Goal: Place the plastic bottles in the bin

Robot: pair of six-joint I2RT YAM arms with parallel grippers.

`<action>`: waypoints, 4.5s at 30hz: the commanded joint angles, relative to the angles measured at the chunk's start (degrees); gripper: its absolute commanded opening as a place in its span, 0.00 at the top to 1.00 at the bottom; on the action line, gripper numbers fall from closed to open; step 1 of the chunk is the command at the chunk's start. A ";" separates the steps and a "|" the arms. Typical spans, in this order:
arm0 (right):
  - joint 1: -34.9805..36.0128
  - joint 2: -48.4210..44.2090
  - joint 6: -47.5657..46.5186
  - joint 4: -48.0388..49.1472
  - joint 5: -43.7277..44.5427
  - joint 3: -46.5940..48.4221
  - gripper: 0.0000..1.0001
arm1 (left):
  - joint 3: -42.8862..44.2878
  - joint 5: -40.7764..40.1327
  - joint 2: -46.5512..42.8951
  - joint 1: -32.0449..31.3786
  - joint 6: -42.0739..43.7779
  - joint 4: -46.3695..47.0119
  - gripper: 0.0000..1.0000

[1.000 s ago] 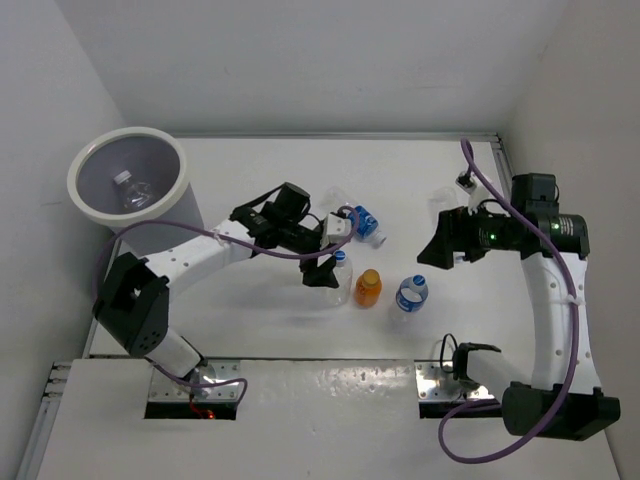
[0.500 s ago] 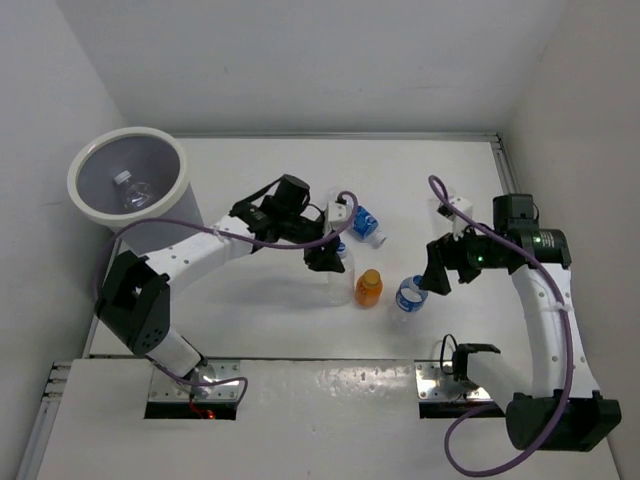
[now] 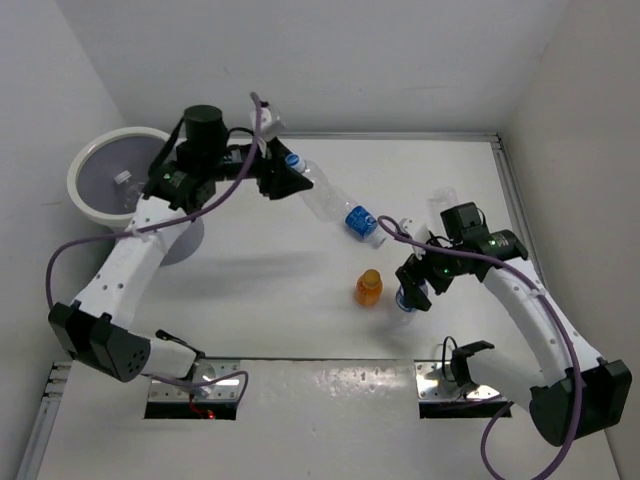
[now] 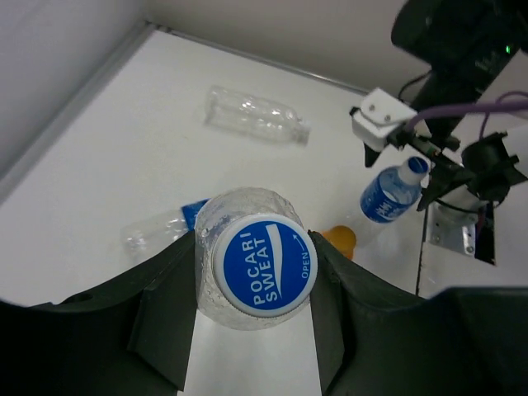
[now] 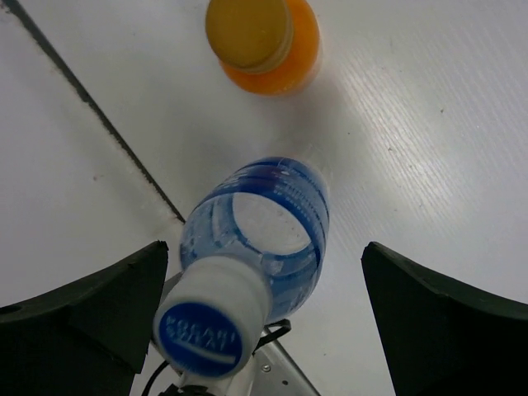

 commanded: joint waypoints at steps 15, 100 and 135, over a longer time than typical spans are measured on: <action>2.17 3.21 1.17 8.21 2.26 1.20 0.60 | 33.73 -58.27 -1.27 19.18 -2.30 -24.63 1.00; -14.09 20.17 30.86 7.88 -20.38 40.24 0.00 | 14.55 -49.07 -6.28 9.14 -12.05 -15.90 1.00; 14.12 19.38 14.79 17.60 3.74 7.45 0.00 | 20.46 -33.50 7.70 48.28 -9.15 -30.87 0.06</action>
